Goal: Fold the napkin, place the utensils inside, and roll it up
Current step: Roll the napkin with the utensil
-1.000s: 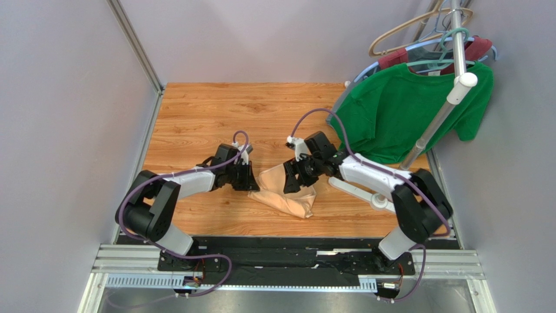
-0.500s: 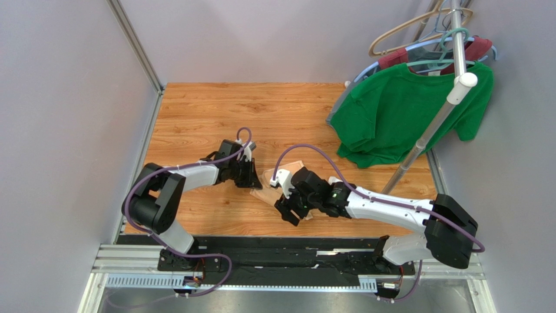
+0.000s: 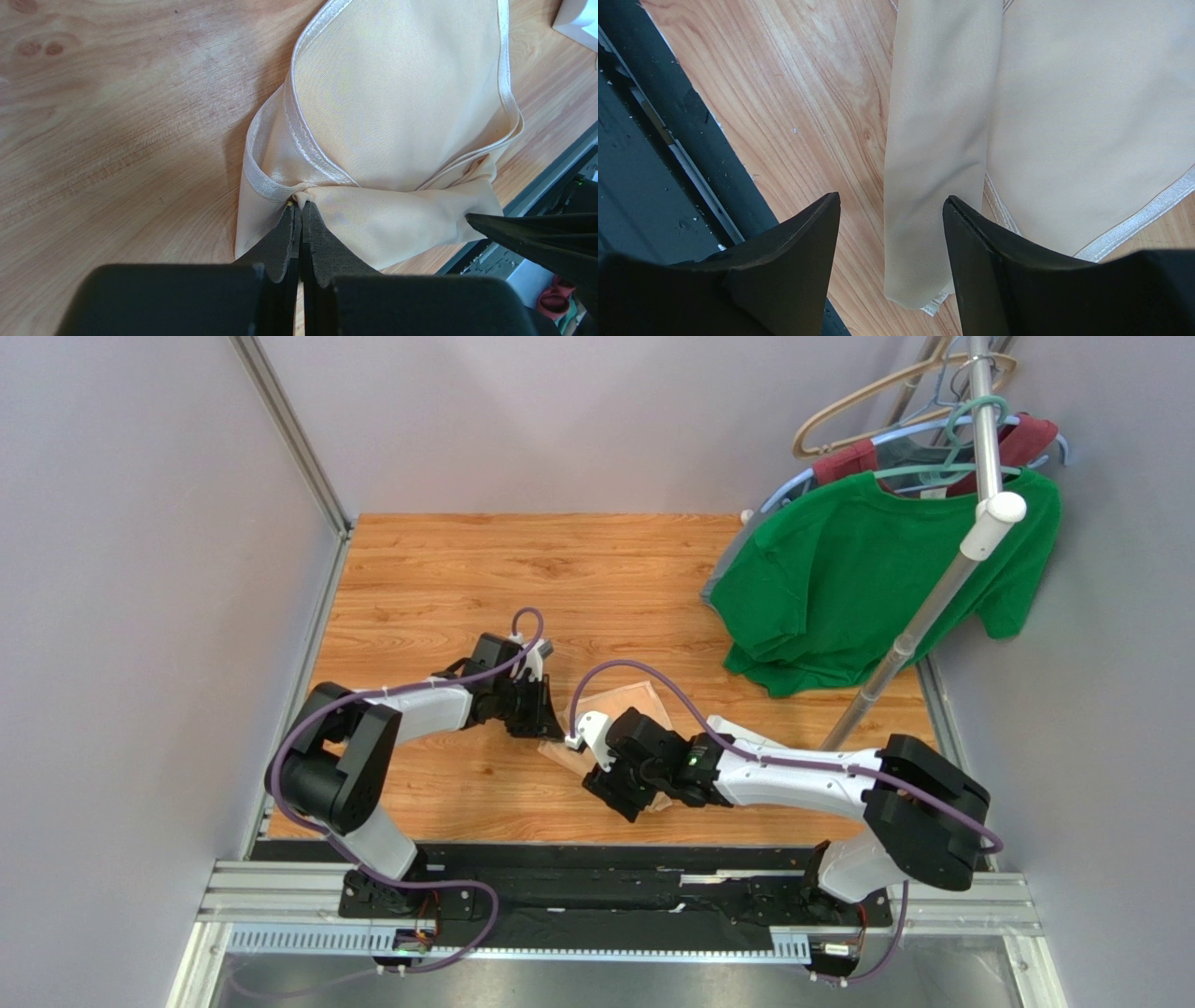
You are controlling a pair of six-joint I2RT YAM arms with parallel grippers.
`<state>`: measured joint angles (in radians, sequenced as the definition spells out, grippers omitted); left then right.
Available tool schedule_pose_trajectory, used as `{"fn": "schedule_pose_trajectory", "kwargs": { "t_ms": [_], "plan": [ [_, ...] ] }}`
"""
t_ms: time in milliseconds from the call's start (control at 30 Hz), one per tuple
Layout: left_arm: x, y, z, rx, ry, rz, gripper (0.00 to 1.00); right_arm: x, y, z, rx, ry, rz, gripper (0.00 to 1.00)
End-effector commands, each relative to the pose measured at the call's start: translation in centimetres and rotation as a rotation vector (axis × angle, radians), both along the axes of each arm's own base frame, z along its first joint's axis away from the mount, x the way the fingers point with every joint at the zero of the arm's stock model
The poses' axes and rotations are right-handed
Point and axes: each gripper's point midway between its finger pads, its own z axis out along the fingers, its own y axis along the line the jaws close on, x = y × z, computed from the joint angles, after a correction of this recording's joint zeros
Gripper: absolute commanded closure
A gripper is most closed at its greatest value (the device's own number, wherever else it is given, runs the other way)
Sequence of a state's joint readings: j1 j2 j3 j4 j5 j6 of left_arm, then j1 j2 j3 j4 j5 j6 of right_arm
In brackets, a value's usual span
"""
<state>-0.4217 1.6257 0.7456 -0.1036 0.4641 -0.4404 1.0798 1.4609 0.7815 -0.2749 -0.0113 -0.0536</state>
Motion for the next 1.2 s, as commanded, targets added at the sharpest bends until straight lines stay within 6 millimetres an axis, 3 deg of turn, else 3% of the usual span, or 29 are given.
{"fn": "schedule_pose_trajectory", "kwargs": {
  "t_ms": [0, 200, 500, 567, 733, 800, 900, 933, 1033, 1167],
  "plan": [
    [-0.7, 1.7, -2.0, 0.095, 0.044, 0.002, 1.0, 0.8, -0.3, -1.1, -0.045, -0.022, -0.051, 0.39],
    [-0.8, 1.7, -1.9, 0.093, 0.045, -0.003, 1.0, 1.2, -1.2, -3.3, -0.112, 0.002, -0.137, 0.39],
    [-0.7, 1.6, -1.9, 0.085, 0.042, -0.011, 1.0, 1.8, -2.2, -4.8, -0.17, 0.008, -0.184, 0.41],
    [-0.6, 1.5, -1.7, 0.08, 0.037, -0.013, 1.0, 1.5, -2.2, -5.2, -0.176, 0.022, -0.18, 0.44],
    [-0.4, 1.3, -1.3, 0.067, 0.022, -0.01, 1.0, 0.8, -2.0, -5.6, -0.169, 0.07, -0.168, 0.63],
    [-0.2, 1.2, -0.8, 0.052, 0.006, -0.005, 0.96, 0.5, -2.1, -5.7, -0.165, 0.093, -0.165, 0.68],
    [0.6, 1.4, 1.1, 0.032, -0.052, 0.03, 0.74, -0.4, -1.8, -5.9, -0.137, 0.165, -0.136, 0.72],
    [0.8, 1.4, 1.5, 0.031, -0.067, 0.039, 0.62, -0.3, -1.8, -5.8, -0.13, 0.178, -0.14, 0.73],
    [1.5, 2.4, 3.0, 0.032, -0.118, 0.09, 0.48, -0.6, -1.7, -6.1, -0.114, 0.232, -0.123, 0.75],
    [1.8, 3.6, 4.1, 0.033, -0.187, 0.147, 0.45, -1.1, -1.4, -6.5, -0.089, 0.314, -0.099, 0.77]
  ]
}}
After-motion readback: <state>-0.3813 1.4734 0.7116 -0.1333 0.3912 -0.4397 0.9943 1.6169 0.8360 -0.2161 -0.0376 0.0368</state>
